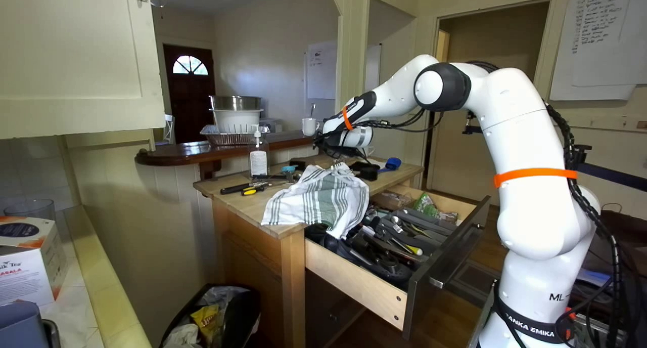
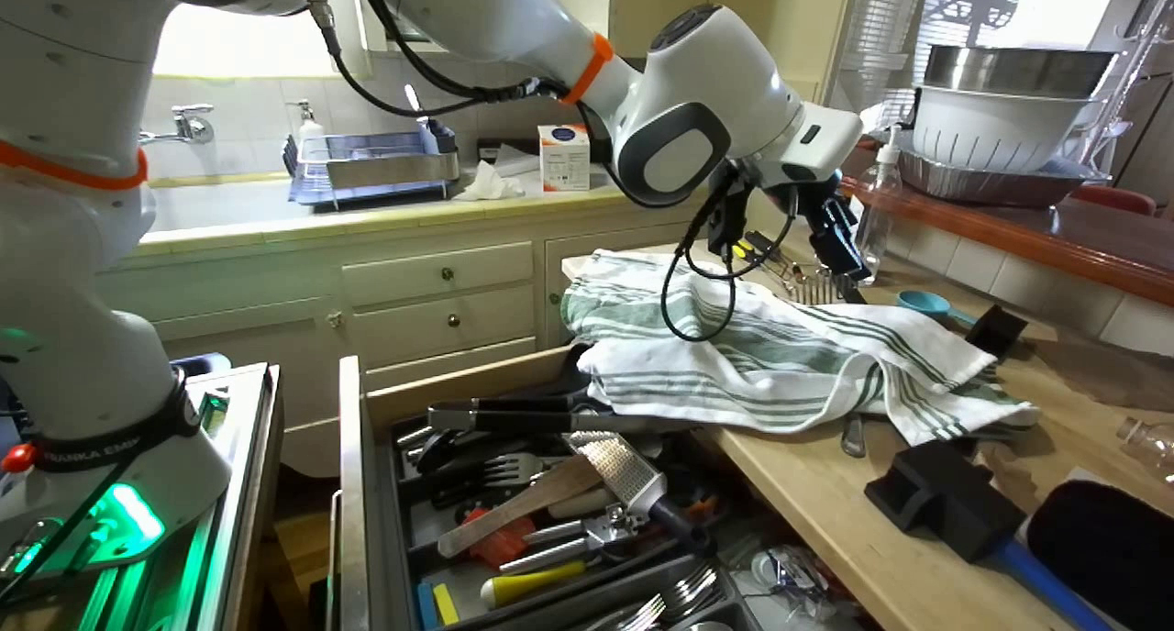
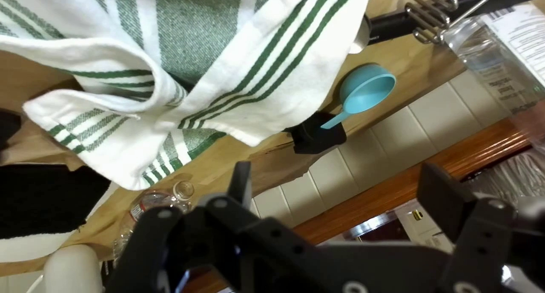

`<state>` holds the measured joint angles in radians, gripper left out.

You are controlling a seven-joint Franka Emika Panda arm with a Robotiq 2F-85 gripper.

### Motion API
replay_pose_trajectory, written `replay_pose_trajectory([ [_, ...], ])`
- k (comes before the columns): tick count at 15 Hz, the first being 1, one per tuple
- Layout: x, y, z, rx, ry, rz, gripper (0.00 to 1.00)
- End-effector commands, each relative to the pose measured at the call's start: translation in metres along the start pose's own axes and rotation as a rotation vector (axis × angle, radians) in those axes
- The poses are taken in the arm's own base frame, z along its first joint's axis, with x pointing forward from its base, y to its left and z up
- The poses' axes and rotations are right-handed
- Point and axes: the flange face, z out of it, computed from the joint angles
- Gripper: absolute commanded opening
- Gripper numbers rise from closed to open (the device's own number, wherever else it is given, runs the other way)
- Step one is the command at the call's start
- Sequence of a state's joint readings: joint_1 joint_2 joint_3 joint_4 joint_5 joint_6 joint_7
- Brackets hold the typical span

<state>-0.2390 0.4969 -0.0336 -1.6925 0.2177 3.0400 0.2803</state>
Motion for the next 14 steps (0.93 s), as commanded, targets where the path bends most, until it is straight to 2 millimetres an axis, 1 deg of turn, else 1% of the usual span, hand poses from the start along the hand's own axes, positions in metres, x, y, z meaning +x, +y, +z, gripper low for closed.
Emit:
replay_pose_trajectory([
  [1,0.008,0.003,0.003,-0.008,-0.041,0.063,1.00],
  [4,0.023,0.014,0.009,-0.007,-0.108,0.137,1.00],
  [9,0.057,0.050,0.027,-0.066,-0.181,0.238,1.00],
  [12,0.068,0.072,0.041,-0.124,-0.229,0.268,1.00],
  [14,0.072,0.082,0.050,-0.142,-0.246,0.288,1.00],
])
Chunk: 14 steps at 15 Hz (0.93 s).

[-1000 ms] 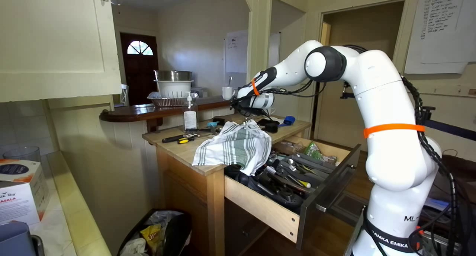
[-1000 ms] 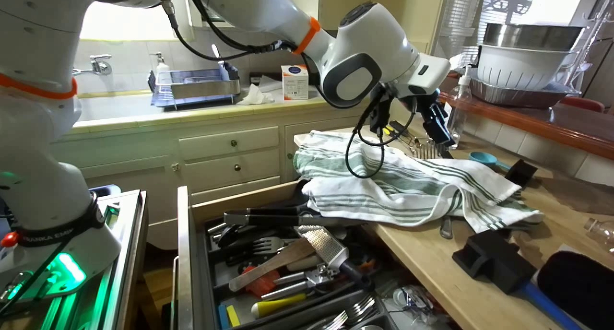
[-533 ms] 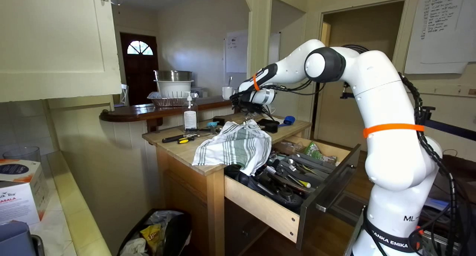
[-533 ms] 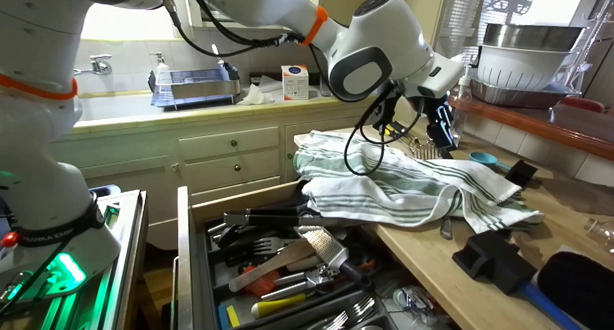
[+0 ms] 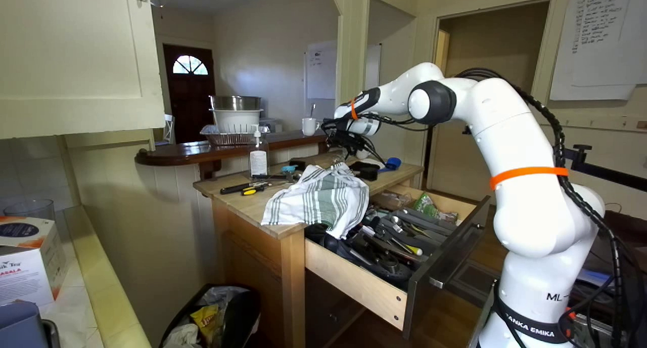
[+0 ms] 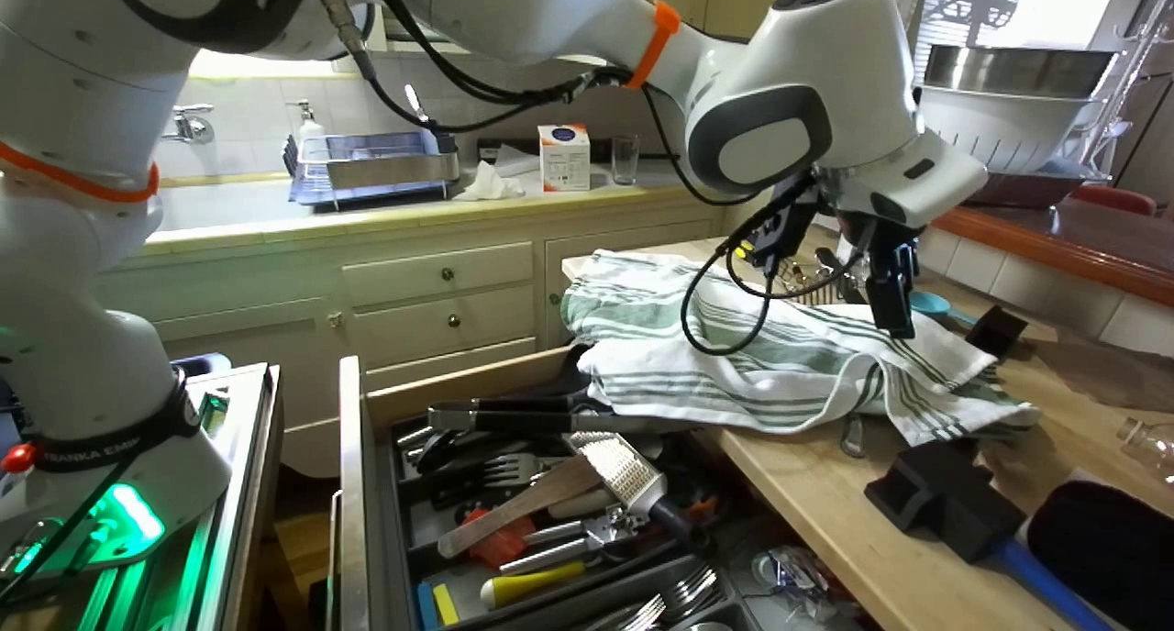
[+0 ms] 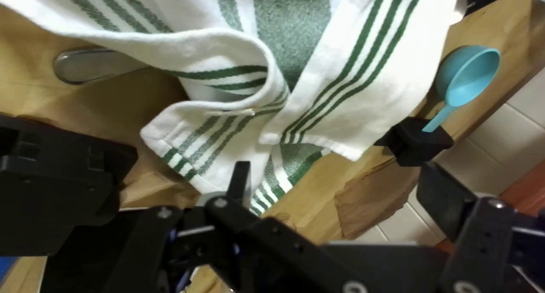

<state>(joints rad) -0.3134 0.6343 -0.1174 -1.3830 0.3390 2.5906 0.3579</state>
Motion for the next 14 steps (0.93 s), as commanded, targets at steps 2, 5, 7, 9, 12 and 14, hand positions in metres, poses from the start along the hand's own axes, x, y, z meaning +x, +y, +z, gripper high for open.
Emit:
replay_pose_trajectory([
  [2,0.020,0.008,0.029,-0.031,-0.026,0.054,1.00],
  [5,0.023,0.006,0.046,-0.018,-0.012,0.063,1.00],
  [7,0.022,0.004,0.057,-0.011,-0.020,0.064,1.00],
  [9,0.020,0.003,0.067,-0.018,-0.026,0.057,1.00],
  [12,0.019,0.003,0.077,-0.034,-0.040,0.061,1.00],
  [14,0.021,0.003,0.081,-0.029,-0.038,0.066,1.00],
])
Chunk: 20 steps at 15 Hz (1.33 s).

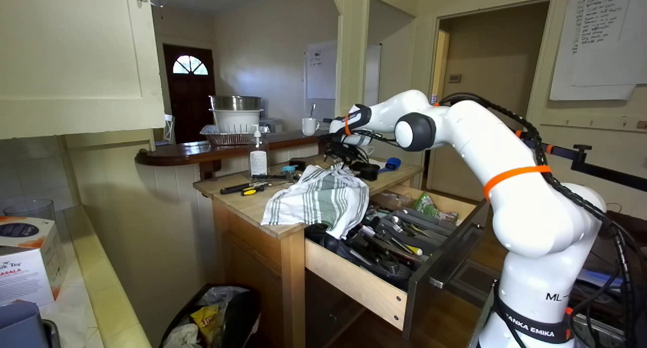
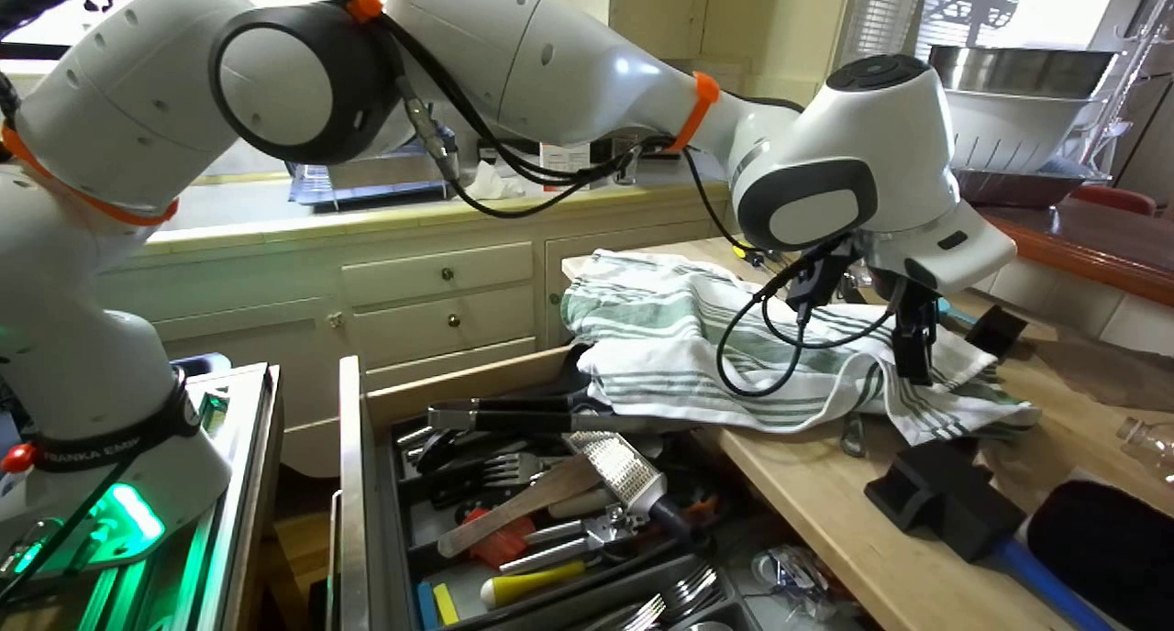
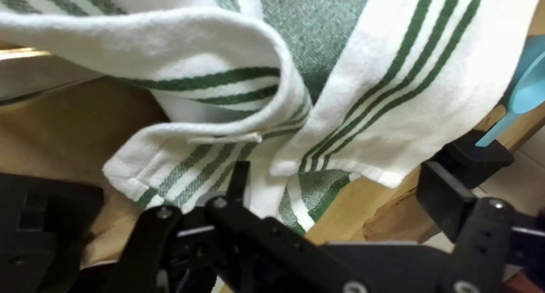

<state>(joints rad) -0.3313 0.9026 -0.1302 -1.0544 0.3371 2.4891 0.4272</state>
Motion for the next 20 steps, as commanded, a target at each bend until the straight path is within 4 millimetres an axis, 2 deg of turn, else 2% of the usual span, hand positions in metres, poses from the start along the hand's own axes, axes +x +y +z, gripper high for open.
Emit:
replay_pose_trajectory([
  [1,0.009,-0.001,0.010,0.012,-0.008,0.030,1.00],
  [7,0.004,-0.002,0.029,0.014,-0.034,0.044,0.99],
  [9,0.006,-0.003,0.031,0.040,-0.016,0.057,0.95],
  [12,0.005,-0.004,0.036,0.059,-0.014,0.062,0.77],
  [13,0.005,-0.004,0.039,0.066,-0.016,0.065,0.63],
  [15,0.004,-0.003,0.042,0.078,-0.016,0.071,0.43],
  [20,0.006,-0.001,0.045,0.103,-0.013,0.089,0.05],
])
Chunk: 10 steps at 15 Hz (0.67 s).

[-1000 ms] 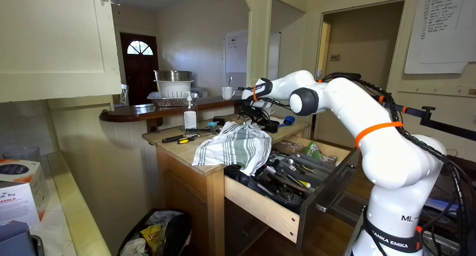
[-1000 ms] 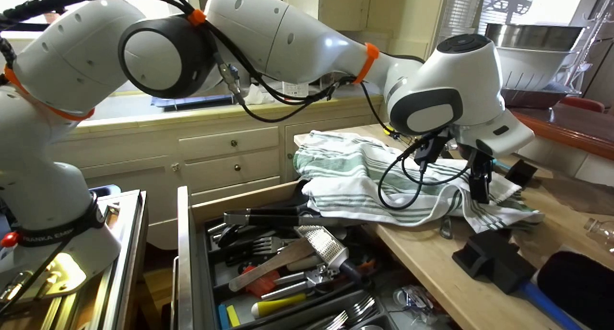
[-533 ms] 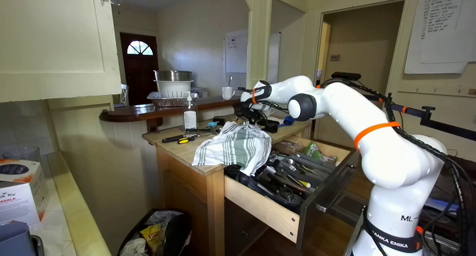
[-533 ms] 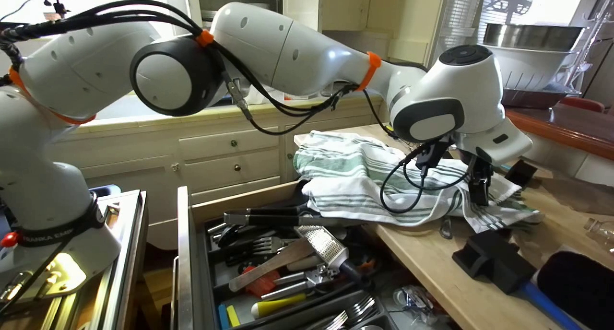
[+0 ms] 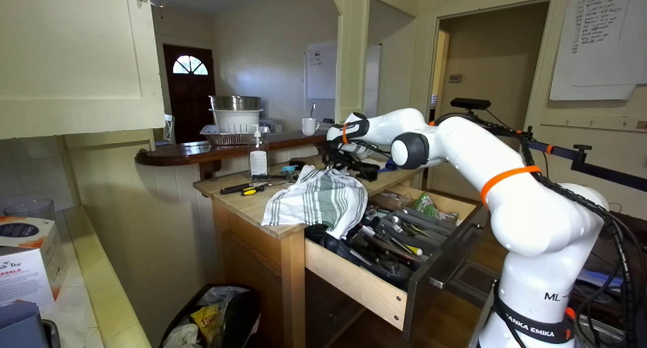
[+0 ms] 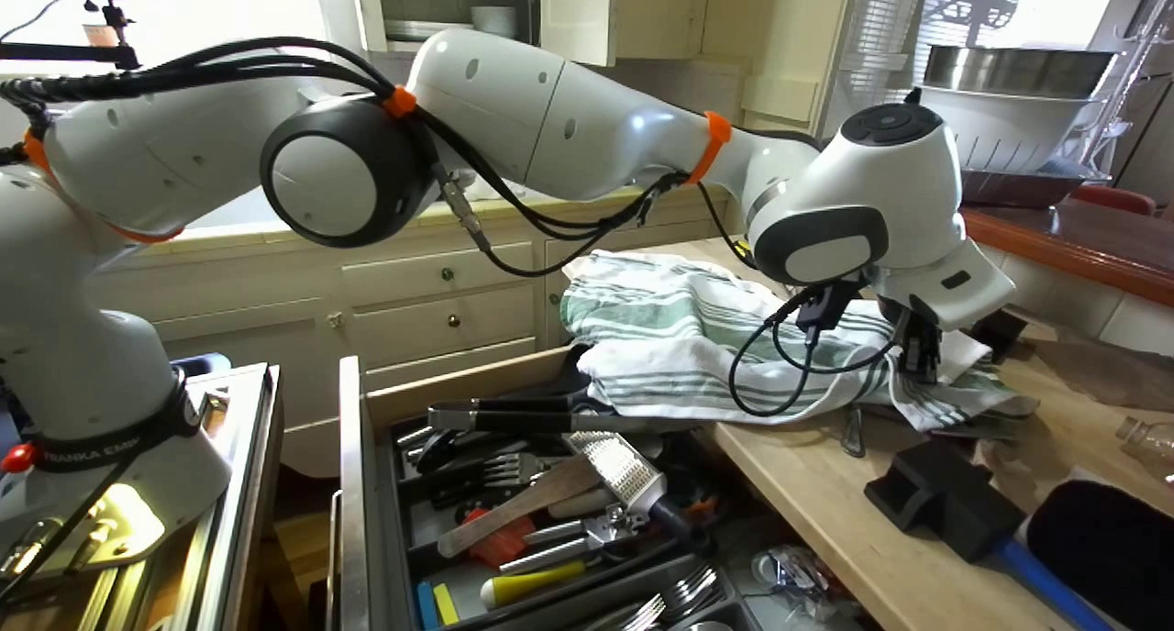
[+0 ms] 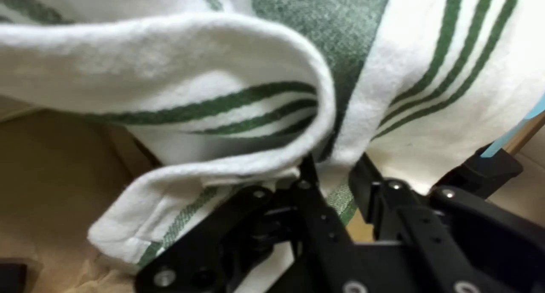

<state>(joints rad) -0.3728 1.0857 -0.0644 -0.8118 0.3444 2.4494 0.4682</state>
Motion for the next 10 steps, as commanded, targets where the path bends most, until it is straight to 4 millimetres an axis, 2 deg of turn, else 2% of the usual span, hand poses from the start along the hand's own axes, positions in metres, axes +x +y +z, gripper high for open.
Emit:
replay_pose_trajectory([
  [1,0.007,0.002,0.002,0.052,0.013,0.042,0.02],
  [2,0.009,0.002,0.001,0.060,0.014,0.046,0.00],
  [5,0.014,0.000,-0.006,0.080,0.024,0.050,0.02],
  [7,0.016,-0.009,-0.017,0.110,0.033,0.040,0.02],
  [10,0.013,-0.051,-0.046,0.255,0.084,-0.040,0.02],
])
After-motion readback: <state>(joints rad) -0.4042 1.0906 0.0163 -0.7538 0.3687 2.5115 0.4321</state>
